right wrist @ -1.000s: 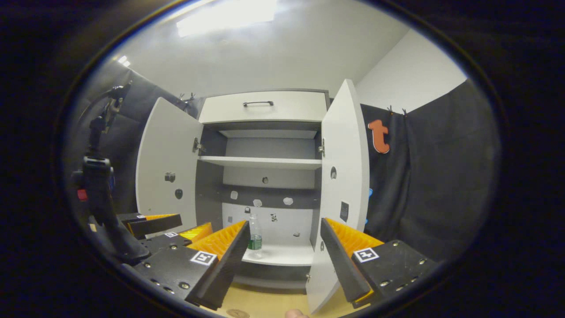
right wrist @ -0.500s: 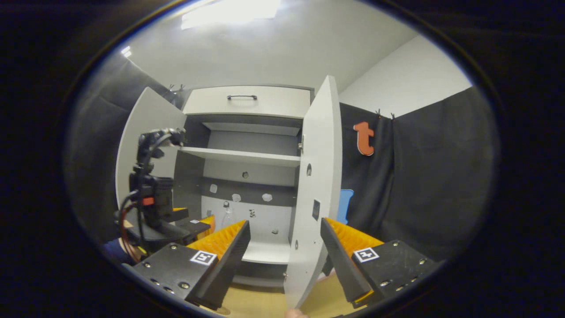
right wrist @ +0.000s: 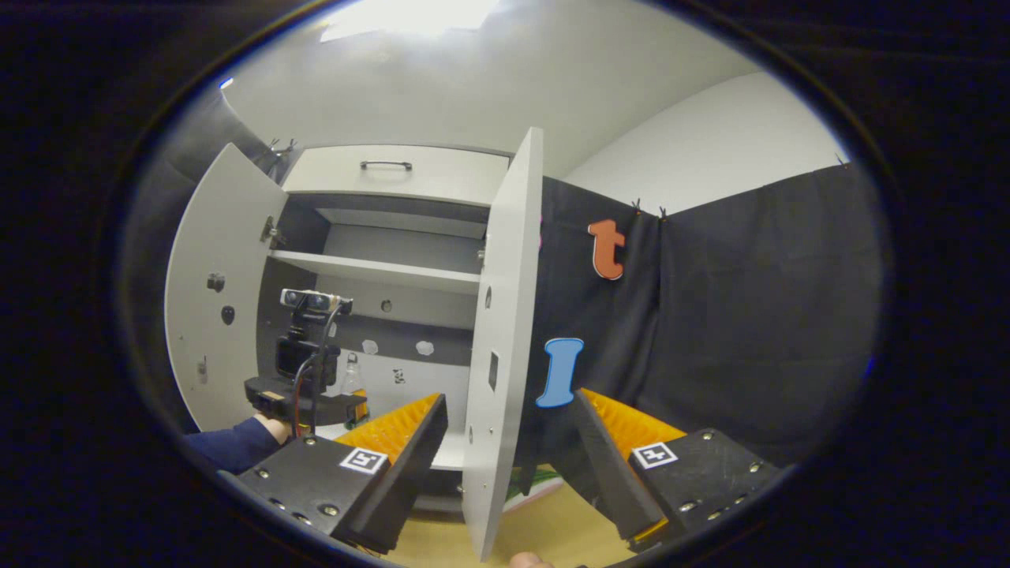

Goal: Grasp the bottle in the cabinet with the left hand and place it on the coaster, then close the right door with the right hand and the left door with the left hand.

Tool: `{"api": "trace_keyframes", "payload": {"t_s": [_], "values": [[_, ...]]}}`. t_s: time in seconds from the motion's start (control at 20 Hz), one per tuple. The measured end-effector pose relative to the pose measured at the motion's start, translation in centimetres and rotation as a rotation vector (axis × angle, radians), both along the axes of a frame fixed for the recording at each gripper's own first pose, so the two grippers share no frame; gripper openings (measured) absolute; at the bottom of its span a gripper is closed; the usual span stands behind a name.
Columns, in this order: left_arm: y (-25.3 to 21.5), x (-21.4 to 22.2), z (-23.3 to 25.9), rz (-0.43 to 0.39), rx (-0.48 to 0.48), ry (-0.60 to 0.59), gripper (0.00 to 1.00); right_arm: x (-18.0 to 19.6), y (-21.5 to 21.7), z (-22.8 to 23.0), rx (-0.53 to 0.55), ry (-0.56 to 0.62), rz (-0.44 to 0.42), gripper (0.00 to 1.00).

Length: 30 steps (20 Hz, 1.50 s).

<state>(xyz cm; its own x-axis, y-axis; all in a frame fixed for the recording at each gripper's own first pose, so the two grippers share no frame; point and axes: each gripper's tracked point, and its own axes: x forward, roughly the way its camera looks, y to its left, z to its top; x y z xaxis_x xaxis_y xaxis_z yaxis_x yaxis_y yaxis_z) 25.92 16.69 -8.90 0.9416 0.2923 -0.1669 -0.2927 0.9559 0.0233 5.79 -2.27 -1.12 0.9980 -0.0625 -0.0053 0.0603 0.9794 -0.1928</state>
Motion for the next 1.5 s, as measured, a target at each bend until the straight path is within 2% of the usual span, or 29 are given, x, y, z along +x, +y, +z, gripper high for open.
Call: {"api": "trace_keyframes", "payload": {"t_s": [0.2, 0.3, 0.35, 0.4, 0.55, 0.9, 1.1, 1.5], "values": [[0.5, 1.7, -1.4, 0.004, -0.013, 0.021, 1.0, 0.8, -0.2, -0.7, 0.008, 0.01, -0.004, 0.97], [1.0, 2.4, -1.9, 0.018, -0.016, 0.022, 0.89, 1.2, 0.0, -1.0, 0.009, 0.016, 0.005, 0.94], [0.8, 2.5, -1.7, 0.01, -0.014, 0.018, 0.8, 1.3, 0.1, -1.1, 0.008, 0.019, 0.007, 0.94], [0.6, 2.3, -1.7, 0.006, -0.016, 0.02, 0.79, 1.4, 0.1, -1.4, 0.01, 0.024, 0.01, 0.97], [-0.2, 1.5, -1.5, -0.025, -0.022, 0.025, 0.79, 1.4, 0.0, -1.6, 0.026, 0.03, 0.015, 0.97], [-4.3, -4.3, 0.4, -0.167, -0.02, -0.001, 0.78, 0.8, -0.7, -1.5, 0.033, 0.028, 0.006, 0.97], [-6.6, -7.7, 0.3, -0.253, -0.076, -0.018, 0.78, -0.1, -1.5, -1.3, 0.034, 0.022, -0.007, 0.97], [-7.5, -14.0, -6.9, -0.333, -0.122, 0.037, 0.78, -1.1, -3.7, -1.1, 0.026, 0.022, -0.043, 0.97]]}}
